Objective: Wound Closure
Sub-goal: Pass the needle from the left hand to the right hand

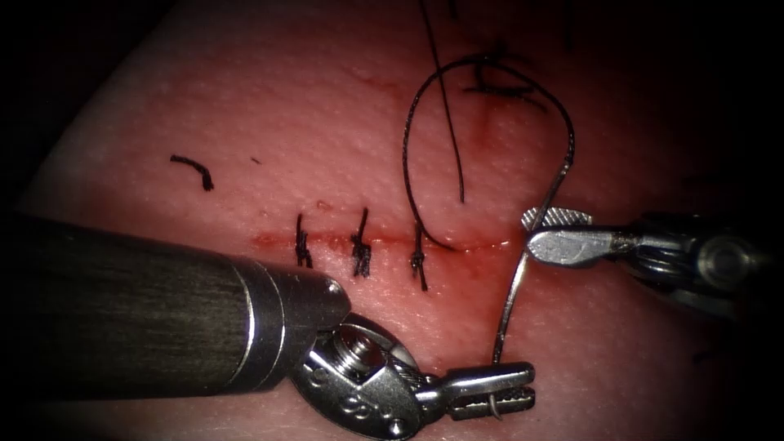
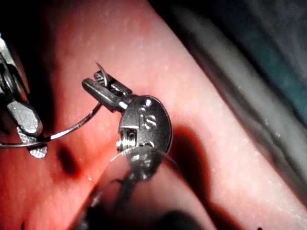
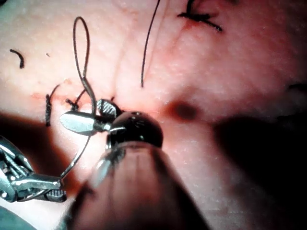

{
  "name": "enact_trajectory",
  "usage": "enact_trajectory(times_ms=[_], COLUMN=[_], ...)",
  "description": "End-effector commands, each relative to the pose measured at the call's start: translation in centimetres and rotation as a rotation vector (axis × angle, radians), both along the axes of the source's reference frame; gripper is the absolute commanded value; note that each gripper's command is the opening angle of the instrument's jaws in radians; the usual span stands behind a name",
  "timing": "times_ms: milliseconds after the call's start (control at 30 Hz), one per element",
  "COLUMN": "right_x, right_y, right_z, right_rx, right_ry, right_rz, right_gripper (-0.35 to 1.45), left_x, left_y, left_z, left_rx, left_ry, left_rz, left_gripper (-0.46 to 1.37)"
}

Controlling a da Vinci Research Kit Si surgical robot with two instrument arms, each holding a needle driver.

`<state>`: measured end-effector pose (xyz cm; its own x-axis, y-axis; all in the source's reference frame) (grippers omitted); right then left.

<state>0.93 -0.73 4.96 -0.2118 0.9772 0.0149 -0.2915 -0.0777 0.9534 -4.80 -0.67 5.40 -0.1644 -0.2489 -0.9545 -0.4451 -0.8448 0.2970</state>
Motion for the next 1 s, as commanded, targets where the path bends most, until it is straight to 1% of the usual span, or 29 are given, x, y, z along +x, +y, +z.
enact_trajectory(times_ms=[33, 133, 233, 333, 367, 500, 600, 667, 700, 733, 767, 800, 867, 1000], right_x=[0.01, 0.03, 0.05, 0.07, 0.08, 0.10, 0.10, 0.10, 0.10, 0.10, 0.10, 0.10, 0.10, 0.10], right_y=[0.00, -0.01, -0.02, -0.03, -0.03, -0.03, -0.03, -0.03, -0.03, -0.02, -0.02, -0.02, -0.02, -0.02], right_z=[0.00, 0.00, 0.01, 0.01, 0.01, 0.02, 0.02, 0.02, 0.02, 0.03, 0.03, 0.03, 0.03, 0.02], right_rx=[-0.001, -0.001, 0.002, 0.003, 0.002, 0.002, 0.001, 0.000, 0.000, 0.000, 0.000, 0.001, 0.005, 0.007], right_ry=[0.001, -0.002, -0.011, -0.027, -0.032, -0.035, -0.043, -0.052, -0.055, -0.057, -0.059, -0.060, -0.070, -0.138], right_rz=[0.001, 0.001, -0.006, -0.003, 0.002, 0.006, 0.013, 0.021, 0.024, 0.026, 0.028, 0.029, 0.023, 0.069], right_gripper=[0.95, 0.93, 0.86, 0.74, 0.67, 0.54, 0.28, 0.06, -0.01, -0.11, -0.28, -0.35, -0.35, -0.35], left_x=[0.00, 0.00, -0.01, -0.02, -0.02, -0.03, -0.03, -0.03, -0.03, -0.03, -0.04, -0.04, -0.04, -0.04], left_y=[0.00, 0.00, -0.01, -0.01, -0.01, -0.01, -0.01, -0.01, -0.01, -0.01, -0.02, -0.02, -0.02, -0.02], left_z=[0.00, -0.01, -0.01, -0.01, -0.02, -0.02, -0.03, -0.03, -0.03, -0.03, -0.03, -0.03, -0.04, -0.04], left_rx=[0.001, 0.001, 0.001, 0.001, 0.001, 0.001, 0.001, 0.001, 0.001, 0.001, 0.001, 0.001, 0.001, 0.001], left_ry=[0.001, 0.001, 0.000, 0.000, 0.000, 0.000, 0.000, 0.000, 0.000, -0.001, -0.001, -0.001, -0.001, -0.001], left_rz=[0.006, 0.007, 0.007, 0.007, 0.007, 0.007, 0.007, 0.007, 0.007, 0.007, 0.008, 0.008, 0.008, 0.008], left_gripper=[-0.35, -0.35, -0.35, -0.35, -0.35, -0.35, -0.35, -0.35, -0.35, -0.35, -0.35, -0.35, -0.35, -0.35])
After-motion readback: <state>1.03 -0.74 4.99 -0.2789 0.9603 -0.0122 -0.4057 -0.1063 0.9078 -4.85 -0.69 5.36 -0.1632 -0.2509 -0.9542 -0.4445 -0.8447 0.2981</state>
